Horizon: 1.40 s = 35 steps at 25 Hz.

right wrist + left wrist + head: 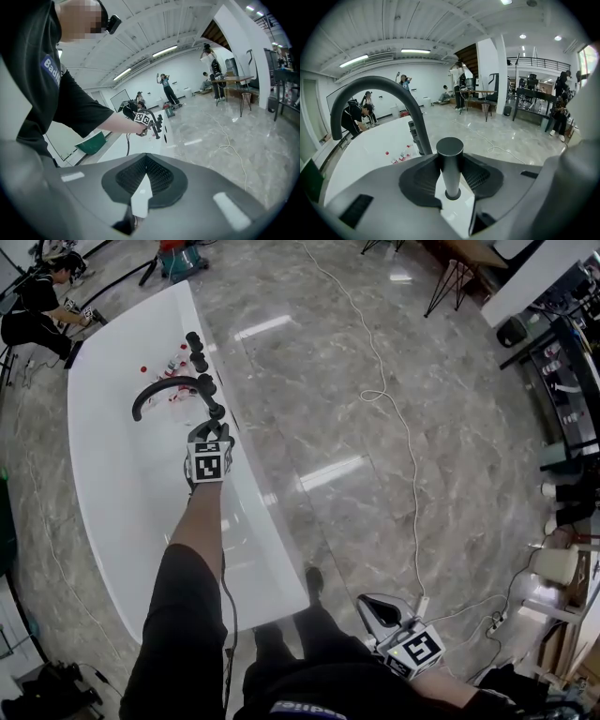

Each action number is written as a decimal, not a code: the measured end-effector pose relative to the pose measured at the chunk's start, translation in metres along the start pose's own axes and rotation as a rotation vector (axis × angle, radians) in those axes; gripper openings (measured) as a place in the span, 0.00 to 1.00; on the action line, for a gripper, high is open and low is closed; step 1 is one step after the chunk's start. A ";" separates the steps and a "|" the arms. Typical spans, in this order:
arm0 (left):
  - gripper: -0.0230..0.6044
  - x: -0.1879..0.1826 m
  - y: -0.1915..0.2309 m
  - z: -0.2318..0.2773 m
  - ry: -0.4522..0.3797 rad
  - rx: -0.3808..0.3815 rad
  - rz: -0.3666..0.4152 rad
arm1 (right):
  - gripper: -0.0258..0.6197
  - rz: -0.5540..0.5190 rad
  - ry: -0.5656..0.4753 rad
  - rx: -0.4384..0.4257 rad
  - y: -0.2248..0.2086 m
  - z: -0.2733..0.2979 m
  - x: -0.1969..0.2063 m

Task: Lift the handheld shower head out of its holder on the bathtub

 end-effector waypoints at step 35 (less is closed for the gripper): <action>0.25 -0.015 -0.034 -0.445 -0.448 0.134 0.068 | 0.04 -0.231 -0.205 -0.214 0.231 -0.030 -0.037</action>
Point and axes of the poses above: the fingertips, and each gripper's own axes: z forward along the fingers, y to its left, x out of its underside, the point moved 4 cm from there along -z, backward along the fingers, and after that the axes turned 6 degrees about z, right-handed, at the moved point
